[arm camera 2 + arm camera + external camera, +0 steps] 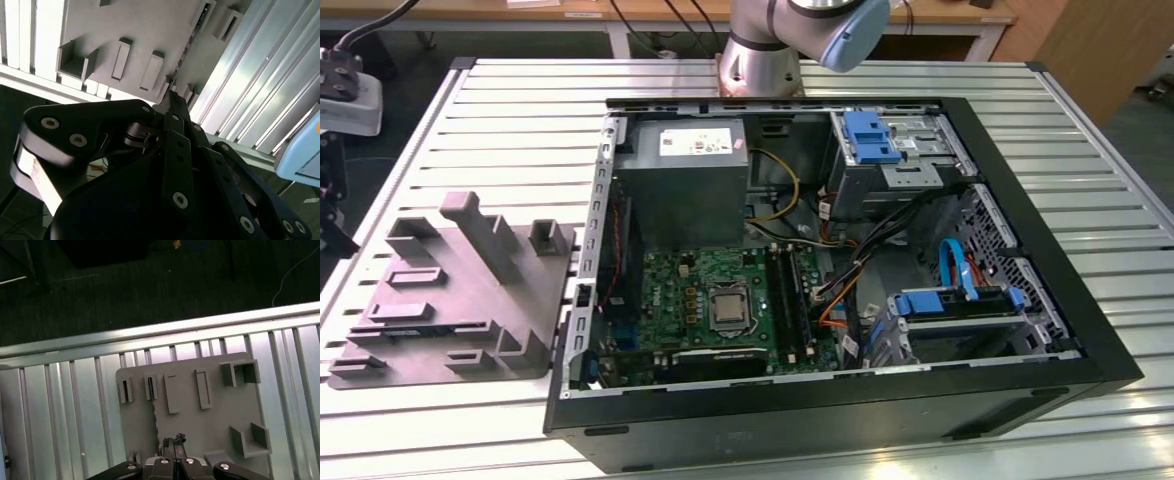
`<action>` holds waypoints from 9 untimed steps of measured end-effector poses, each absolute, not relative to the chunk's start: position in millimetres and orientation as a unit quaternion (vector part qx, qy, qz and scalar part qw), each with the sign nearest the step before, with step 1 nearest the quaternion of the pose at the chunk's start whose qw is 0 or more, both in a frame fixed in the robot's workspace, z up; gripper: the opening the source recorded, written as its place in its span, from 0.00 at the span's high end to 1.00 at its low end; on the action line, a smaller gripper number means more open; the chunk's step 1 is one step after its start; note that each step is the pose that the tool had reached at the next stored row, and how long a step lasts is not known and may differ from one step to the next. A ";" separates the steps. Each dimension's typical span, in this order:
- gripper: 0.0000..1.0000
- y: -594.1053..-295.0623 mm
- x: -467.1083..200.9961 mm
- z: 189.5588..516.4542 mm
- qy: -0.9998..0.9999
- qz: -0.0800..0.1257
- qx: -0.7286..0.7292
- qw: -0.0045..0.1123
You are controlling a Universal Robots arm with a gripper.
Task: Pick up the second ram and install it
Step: 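Pick up the second ram and move it above second insertion slot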
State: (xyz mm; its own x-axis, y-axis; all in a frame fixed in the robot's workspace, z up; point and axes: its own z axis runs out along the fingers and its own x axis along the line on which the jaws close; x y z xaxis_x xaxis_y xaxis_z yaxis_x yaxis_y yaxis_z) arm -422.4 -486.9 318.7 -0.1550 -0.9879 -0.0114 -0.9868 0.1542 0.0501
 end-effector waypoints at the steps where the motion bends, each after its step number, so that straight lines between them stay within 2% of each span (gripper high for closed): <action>1: 0.90 -486.9 -422.4 317.8 -0.755 -0.023 0.655 0.013; 9: 0.90 -487.5 -422.4 307.5 -0.728 -0.026 0.685 0.017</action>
